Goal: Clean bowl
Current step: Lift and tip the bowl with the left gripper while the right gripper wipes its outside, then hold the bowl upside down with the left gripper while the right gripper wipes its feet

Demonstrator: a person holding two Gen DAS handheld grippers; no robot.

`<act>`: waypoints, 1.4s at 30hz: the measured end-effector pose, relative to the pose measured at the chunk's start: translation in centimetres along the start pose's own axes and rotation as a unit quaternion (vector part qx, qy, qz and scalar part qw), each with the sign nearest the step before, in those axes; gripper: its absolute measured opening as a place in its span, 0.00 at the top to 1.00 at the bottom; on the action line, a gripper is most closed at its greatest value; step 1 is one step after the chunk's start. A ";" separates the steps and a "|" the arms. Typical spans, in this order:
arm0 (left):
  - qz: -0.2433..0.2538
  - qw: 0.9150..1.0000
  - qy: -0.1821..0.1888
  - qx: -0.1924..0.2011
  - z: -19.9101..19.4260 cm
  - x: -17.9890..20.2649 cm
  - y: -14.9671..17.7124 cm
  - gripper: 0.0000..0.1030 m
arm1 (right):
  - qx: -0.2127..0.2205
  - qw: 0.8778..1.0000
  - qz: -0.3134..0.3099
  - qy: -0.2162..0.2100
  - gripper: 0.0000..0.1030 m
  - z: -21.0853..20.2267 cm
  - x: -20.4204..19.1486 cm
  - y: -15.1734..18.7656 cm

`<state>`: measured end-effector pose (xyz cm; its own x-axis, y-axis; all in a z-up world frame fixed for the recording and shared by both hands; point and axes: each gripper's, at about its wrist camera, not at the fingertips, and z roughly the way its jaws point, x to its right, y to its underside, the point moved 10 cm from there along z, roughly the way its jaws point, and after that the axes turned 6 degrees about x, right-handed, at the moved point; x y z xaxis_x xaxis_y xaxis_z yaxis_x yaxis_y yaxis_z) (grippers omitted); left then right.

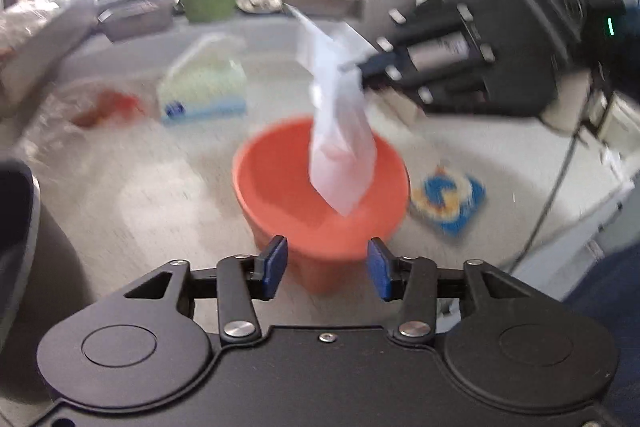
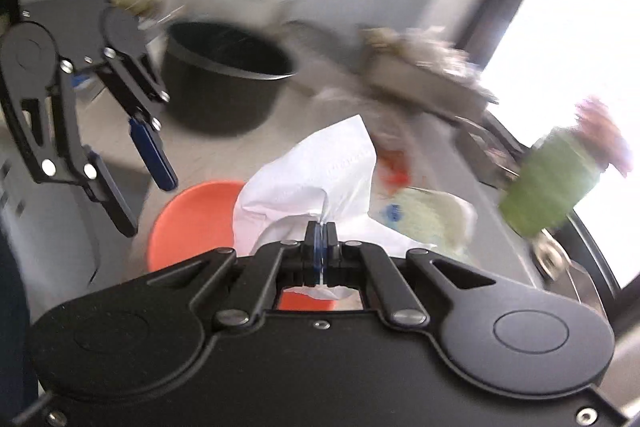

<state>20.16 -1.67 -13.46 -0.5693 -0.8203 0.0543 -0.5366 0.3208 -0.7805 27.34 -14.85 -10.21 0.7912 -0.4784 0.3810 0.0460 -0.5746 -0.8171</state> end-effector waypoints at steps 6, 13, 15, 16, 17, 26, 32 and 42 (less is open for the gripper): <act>0.031 0.993 -0.098 -0.056 2.6 -0.2 -1.7 0.56 | 0.025 0.992 0.085 0.085 0.99 -2.0 2.5 1.1; 0.144 0.983 -0.077 -0.079 4.3 5.5 -4.0 0.56 | -0.002 0.976 0.158 0.148 0.99 -4.2 4.4 5.0; 0.190 0.975 -0.059 -0.100 5.2 7.6 -3.5 0.56 | -0.007 0.975 0.162 0.154 0.99 -4.9 4.2 5.9; 0.211 0.970 -0.047 -0.114 5.6 8.5 -3.0 0.56 | -0.008 0.974 0.164 0.154 0.99 -5.3 4.0 6.2; 0.237 0.962 -0.034 -0.133 6.1 9.5 -2.2 0.56 | -0.008 0.974 0.167 0.155 0.99 -5.6 3.9 6.4; 0.446 0.863 -0.082 -0.222 9.9 9.8 4.6 0.60 | 0.003 0.971 0.183 0.156 0.99 -6.7 3.4 7.2; 0.475 0.852 -0.117 -0.188 10.1 8.7 5.4 0.86 | 0.007 0.970 0.192 0.149 0.99 -6.7 2.6 7.5; 0.251 0.959 -0.060 -0.118 6.4 6.9 0.2 0.91 | -0.003 0.975 0.175 0.137 0.99 -6.2 2.0 7.1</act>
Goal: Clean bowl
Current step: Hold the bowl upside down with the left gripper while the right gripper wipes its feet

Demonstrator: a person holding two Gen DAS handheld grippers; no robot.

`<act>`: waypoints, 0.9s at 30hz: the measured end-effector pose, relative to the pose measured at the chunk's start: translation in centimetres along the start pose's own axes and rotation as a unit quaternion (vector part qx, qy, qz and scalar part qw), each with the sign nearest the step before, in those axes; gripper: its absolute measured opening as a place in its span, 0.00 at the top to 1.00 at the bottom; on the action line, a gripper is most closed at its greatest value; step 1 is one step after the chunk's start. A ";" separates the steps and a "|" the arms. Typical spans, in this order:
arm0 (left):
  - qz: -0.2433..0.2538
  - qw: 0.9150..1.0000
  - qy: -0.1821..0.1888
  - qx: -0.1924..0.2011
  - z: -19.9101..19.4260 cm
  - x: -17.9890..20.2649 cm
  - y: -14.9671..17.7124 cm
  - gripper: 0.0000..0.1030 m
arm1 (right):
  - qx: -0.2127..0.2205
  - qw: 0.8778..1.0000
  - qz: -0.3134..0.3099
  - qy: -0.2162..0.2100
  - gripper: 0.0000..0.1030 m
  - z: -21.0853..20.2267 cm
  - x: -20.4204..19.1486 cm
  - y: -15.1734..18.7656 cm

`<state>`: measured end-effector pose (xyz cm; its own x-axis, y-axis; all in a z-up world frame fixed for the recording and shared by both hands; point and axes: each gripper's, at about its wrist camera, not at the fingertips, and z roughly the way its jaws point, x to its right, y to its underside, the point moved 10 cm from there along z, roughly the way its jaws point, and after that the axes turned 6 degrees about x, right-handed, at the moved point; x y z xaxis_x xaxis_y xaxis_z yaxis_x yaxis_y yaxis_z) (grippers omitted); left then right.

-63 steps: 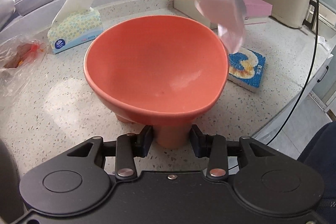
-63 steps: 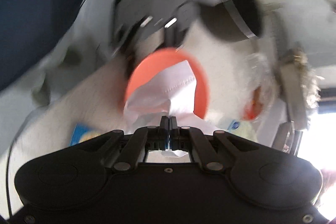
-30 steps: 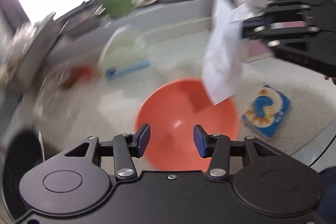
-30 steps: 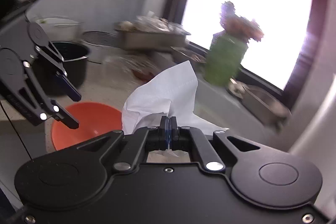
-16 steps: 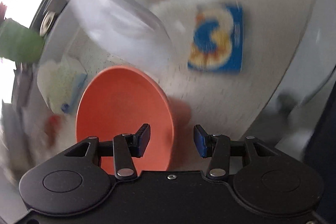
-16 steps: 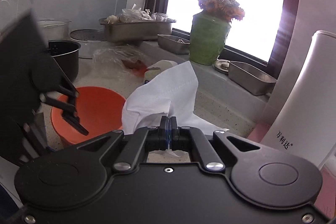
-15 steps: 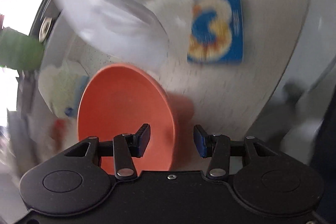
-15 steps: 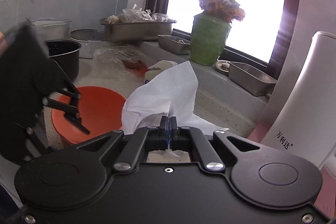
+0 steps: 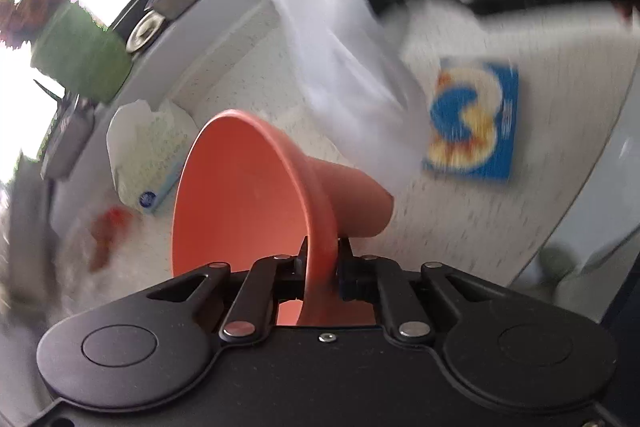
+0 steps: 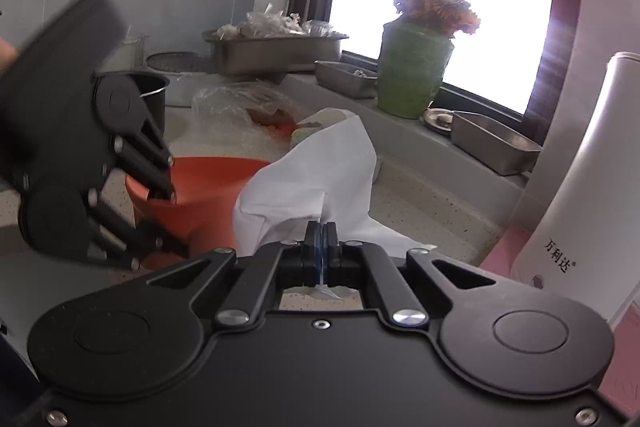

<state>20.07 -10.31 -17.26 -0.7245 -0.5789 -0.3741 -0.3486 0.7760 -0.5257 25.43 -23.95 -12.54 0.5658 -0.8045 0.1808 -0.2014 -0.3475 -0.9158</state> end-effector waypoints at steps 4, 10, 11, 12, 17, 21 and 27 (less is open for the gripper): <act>-0.119 0.989 0.071 0.044 -1.8 -0.4 -1.8 0.90 | 0.003 0.997 -0.075 -0.010 0.99 0.2 -1.5 -0.9; -0.184 0.974 0.102 0.087 -3.6 1.4 -2.0 0.90 | 0.026 0.959 -0.276 -0.067 0.99 0.8 -4.5 -2.3; -0.186 0.972 0.103 0.096 -3.8 1.7 -2.0 0.90 | 0.028 0.943 -0.321 -0.088 0.99 0.9 -5.3 -2.2; -0.189 0.971 0.104 0.101 -4.0 1.7 -2.1 0.90 | 0.029 0.928 -0.357 -0.104 0.99 1.0 -5.8 -2.1; -0.184 0.969 0.115 0.116 -5.0 2.0 -2.0 0.90 | 0.027 0.868 -0.469 -0.161 0.99 2.2 -7.1 -1.3; -0.155 0.973 0.107 0.132 -6.4 2.0 -1.5 0.90 | 0.038 0.856 -0.477 -0.197 0.99 2.6 -7.6 -2.2; -0.109 0.966 0.149 0.180 -10.0 2.1 -1.7 0.90 | 0.040 0.824 -0.504 -0.254 0.99 2.1 -7.8 -3.3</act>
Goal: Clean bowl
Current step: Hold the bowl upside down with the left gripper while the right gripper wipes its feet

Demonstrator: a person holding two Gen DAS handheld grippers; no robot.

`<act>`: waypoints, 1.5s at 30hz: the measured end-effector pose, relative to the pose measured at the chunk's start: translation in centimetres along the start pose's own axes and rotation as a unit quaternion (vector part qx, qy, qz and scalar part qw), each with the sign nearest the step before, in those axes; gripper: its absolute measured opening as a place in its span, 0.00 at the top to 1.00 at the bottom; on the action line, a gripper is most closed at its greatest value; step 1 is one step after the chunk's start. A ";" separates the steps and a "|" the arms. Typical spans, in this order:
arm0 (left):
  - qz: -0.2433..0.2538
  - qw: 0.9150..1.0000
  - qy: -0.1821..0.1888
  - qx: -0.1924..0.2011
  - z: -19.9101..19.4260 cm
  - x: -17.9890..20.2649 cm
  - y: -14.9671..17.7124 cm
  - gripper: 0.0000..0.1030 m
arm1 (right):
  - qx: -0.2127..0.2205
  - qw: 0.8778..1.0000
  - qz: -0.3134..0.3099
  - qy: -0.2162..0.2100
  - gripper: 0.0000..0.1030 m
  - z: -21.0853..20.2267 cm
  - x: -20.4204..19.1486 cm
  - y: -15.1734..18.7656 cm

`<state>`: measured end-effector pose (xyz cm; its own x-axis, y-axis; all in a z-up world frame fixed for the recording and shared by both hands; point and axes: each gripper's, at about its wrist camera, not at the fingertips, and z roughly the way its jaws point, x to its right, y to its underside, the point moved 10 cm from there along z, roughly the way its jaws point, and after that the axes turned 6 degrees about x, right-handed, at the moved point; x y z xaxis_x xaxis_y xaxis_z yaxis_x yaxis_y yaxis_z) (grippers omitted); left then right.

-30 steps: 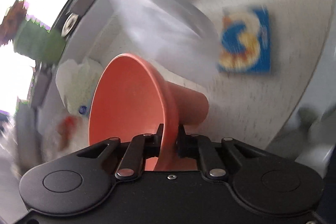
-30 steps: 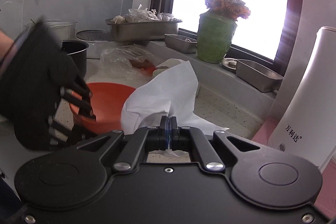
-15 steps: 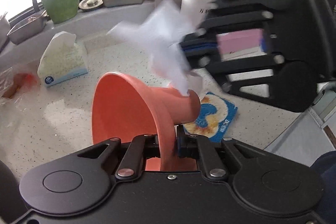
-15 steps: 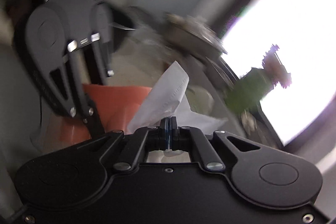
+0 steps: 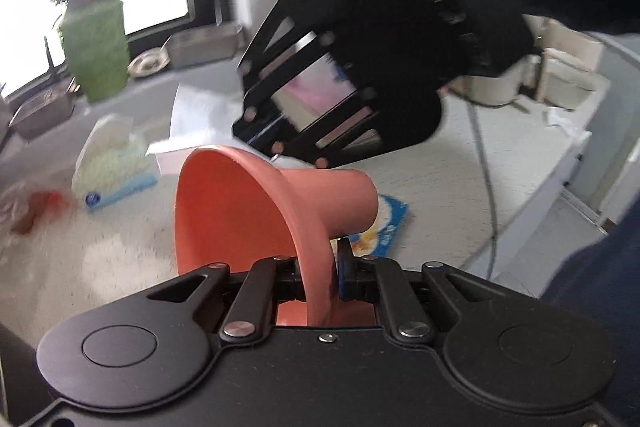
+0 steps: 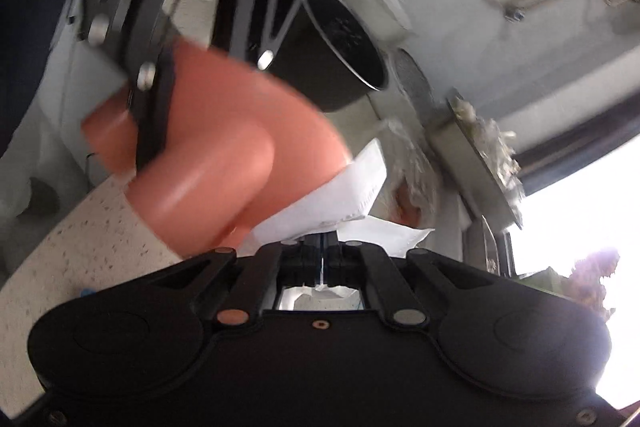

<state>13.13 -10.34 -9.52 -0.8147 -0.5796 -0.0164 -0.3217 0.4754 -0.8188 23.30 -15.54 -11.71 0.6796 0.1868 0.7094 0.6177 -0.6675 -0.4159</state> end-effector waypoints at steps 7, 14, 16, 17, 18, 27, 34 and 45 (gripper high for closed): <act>-0.059 0.995 0.056 0.051 -1.9 -1.6 -1.9 0.89 | 0.032 0.995 0.093 -0.017 0.99 -1.2 1.7 -0.8; -0.158 0.979 0.083 0.095 -2.1 -4.4 -3.0 0.88 | 0.023 0.990 0.135 0.019 0.99 -2.9 3.2 0.1; -0.173 0.976 0.089 0.100 -2.0 -4.7 -3.2 0.88 | 0.020 0.986 0.160 0.032 0.99 -3.2 3.6 0.6; -0.176 0.975 0.094 0.100 -1.9 -4.7 -3.2 0.88 | 0.017 0.985 0.166 0.036 0.99 -3.2 3.6 0.9; -0.176 0.974 0.100 0.100 -1.7 -4.6 -3.3 0.89 | 0.013 0.985 0.167 0.039 0.99 -3.3 3.4 1.3; -0.201 0.963 0.144 0.110 -2.1 -4.4 -3.8 0.88 | 0.000 0.979 0.201 0.036 0.99 -4.3 0.6 2.5; -0.238 0.953 0.133 0.135 -2.0 -5.9 -4.7 0.88 | 0.015 0.975 0.217 0.035 0.99 -4.5 -1.2 1.1; -0.307 0.931 0.107 0.168 -2.0 -8.8 -4.6 0.88 | 0.003 0.973 0.231 0.023 0.99 -5.3 -2.9 0.3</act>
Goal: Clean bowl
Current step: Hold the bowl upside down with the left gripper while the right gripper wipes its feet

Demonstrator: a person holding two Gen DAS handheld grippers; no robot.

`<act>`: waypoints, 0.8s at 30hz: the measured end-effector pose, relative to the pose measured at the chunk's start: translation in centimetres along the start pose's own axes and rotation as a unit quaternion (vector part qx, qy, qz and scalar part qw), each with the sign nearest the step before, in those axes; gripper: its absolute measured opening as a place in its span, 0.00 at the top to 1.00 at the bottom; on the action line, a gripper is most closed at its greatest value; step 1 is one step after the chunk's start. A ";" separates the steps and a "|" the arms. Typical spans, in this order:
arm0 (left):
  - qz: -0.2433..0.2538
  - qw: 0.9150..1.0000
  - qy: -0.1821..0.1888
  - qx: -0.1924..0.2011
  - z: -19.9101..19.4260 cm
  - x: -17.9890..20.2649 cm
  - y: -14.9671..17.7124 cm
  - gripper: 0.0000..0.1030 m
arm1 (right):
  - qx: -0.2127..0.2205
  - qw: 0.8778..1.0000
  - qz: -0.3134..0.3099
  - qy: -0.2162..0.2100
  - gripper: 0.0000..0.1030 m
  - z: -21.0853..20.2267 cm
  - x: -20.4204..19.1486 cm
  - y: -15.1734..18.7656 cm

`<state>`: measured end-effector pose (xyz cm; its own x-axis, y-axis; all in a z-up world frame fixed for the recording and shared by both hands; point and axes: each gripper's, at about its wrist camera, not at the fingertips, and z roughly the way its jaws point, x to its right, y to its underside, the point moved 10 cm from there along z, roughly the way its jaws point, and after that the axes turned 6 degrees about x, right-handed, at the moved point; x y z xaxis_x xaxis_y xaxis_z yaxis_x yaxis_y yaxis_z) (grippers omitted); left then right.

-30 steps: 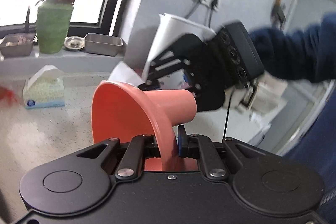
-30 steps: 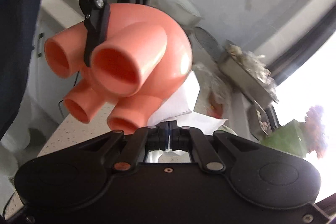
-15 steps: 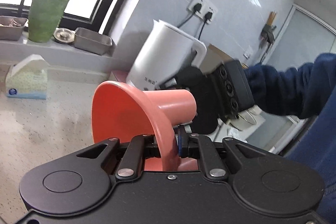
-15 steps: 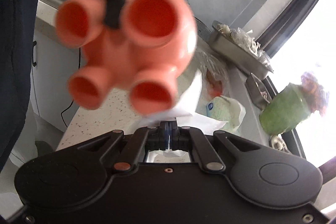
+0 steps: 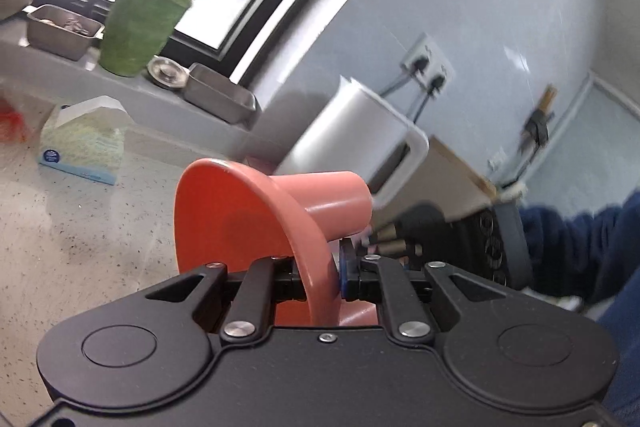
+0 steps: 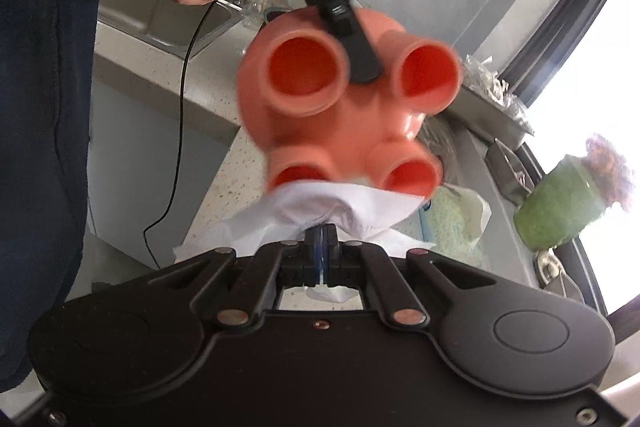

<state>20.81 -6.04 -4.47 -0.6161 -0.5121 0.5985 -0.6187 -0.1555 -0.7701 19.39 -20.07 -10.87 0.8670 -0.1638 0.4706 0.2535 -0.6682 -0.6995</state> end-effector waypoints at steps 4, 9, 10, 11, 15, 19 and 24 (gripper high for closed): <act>-0.016 1.000 -0.003 0.022 -0.1 -0.4 -0.9 0.88 | 0.015 1.000 0.024 0.010 0.99 0.0 -0.7 -1.0; -0.037 0.998 -0.029 0.039 0.3 -1.6 -1.2 0.88 | 0.042 0.996 0.078 0.026 0.99 0.2 -1.2 -2.9; -0.041 0.998 -0.032 0.042 0.5 -1.8 -1.1 0.88 | 0.046 0.995 0.086 0.028 0.99 0.2 -1.3 -3.1; -0.044 0.997 -0.036 0.045 0.7 -2.0 -1.0 0.88 | 0.050 0.994 0.095 0.034 0.99 0.3 -1.3 -3.3; -0.049 0.996 -0.054 0.045 1.5 -2.8 -0.5 0.88 | 0.072 0.985 0.146 0.056 0.99 0.4 -1.1 -4.5; -0.046 0.996 -0.076 0.034 2.2 -3.7 0.2 0.88 | 0.086 0.979 0.177 0.056 0.99 0.9 -0.8 -5.4; -0.038 0.996 -0.083 0.018 2.6 -4.3 1.1 0.88 | 0.094 0.973 0.204 0.059 0.99 0.4 0.1 -5.9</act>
<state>24.09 -6.22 -8.50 -0.4782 -0.6291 0.6128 -0.6407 -0.2273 -0.7334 18.12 -15.86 -6.93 0.8596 -0.4769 0.1835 -0.0176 -0.3865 -0.9221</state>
